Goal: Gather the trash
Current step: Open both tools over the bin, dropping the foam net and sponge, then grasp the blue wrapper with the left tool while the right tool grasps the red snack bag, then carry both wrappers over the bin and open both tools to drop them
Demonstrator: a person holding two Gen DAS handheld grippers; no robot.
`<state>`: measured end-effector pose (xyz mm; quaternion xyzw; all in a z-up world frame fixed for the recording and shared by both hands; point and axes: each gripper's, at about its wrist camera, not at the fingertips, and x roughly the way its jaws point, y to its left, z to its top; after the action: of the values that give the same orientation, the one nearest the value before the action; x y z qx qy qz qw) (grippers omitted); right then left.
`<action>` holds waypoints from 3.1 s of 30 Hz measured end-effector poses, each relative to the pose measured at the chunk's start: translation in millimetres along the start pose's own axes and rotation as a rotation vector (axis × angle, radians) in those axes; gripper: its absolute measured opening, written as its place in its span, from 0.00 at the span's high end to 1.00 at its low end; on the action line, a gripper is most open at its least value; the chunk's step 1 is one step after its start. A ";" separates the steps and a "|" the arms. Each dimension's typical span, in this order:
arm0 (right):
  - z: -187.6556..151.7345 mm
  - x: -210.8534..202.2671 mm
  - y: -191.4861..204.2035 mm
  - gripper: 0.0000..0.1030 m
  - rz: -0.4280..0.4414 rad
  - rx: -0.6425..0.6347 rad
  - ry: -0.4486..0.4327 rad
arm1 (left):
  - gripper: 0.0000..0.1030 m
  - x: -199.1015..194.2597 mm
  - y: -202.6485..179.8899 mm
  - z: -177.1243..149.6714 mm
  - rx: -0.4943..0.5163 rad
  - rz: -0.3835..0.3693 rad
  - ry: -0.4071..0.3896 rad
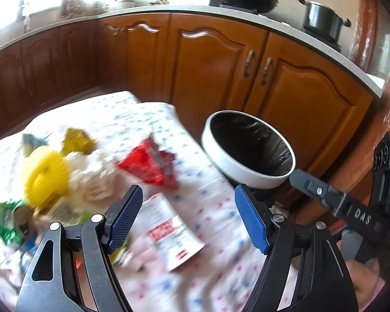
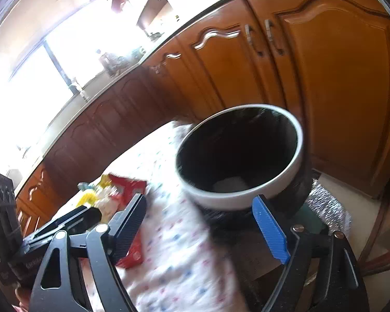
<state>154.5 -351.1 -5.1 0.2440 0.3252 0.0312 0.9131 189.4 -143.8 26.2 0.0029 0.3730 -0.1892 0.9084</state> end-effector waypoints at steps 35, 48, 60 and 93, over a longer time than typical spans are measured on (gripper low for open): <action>-5.2 55.8 115.4 0.16 0.105 -0.182 0.089 | 0.27 -44.6 160.6 -1.4 -0.229 0.174 -0.015; 16.0 111.0 130.1 0.17 0.068 -0.249 0.142 | 0.27 26.0 223.9 56.2 -0.262 0.307 0.085; 9.3 153.0 125.5 0.79 0.018 -0.268 0.227 | 0.68 79.5 233.6 53.7 -0.210 0.297 0.190; 22.7 2.6 62.2 0.89 0.060 -0.135 0.007 | 0.76 -29.6 63.2 34.3 -0.062 -0.068 0.001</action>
<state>176.8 -305.5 37.6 0.1915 0.3180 0.0812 0.9250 215.2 -80.1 62.4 -0.0379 0.3791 -0.2082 0.9008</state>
